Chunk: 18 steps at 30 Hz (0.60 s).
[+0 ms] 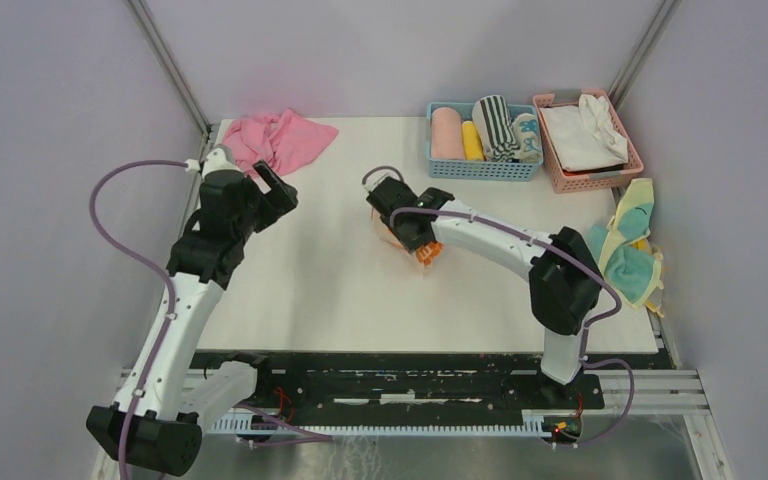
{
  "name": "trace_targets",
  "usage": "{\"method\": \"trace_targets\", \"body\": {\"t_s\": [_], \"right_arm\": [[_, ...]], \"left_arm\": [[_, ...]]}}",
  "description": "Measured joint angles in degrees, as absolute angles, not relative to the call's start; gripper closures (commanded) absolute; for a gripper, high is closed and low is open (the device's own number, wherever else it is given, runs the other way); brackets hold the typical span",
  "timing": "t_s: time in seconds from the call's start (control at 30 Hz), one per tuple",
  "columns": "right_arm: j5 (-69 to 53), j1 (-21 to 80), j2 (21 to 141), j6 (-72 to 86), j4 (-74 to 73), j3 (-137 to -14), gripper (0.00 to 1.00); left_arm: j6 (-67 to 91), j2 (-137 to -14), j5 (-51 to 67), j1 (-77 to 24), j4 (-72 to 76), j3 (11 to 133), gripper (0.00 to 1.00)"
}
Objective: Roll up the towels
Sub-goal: Pick up the towel at the center of the board.
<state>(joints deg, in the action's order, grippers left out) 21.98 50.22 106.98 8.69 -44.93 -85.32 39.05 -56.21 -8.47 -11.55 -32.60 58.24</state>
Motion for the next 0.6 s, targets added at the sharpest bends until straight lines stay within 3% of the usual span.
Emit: {"method": "trace_targets", "body": {"t_s": [0.17, 0.4, 0.6], "right_arm": [[33.4, 45.1, 107.1, 7.7, -49.4, -98.2, 1.0], [48.5, 35.8, 114.9, 3.4, -50.0, -119.0, 1.0], [59.4, 29.5, 124.0, -6.9, -42.0, -126.2, 1.0]], "left_arm": [[30.6, -53.7, -14.9, -11.3, -34.3, 63.7, 0.05], [26.2, -53.9, -19.0, -11.3, -34.3, 56.0, 0.05], [24.5, -54.9, -20.8, -11.4, -34.5, 54.0, 0.05]]}}
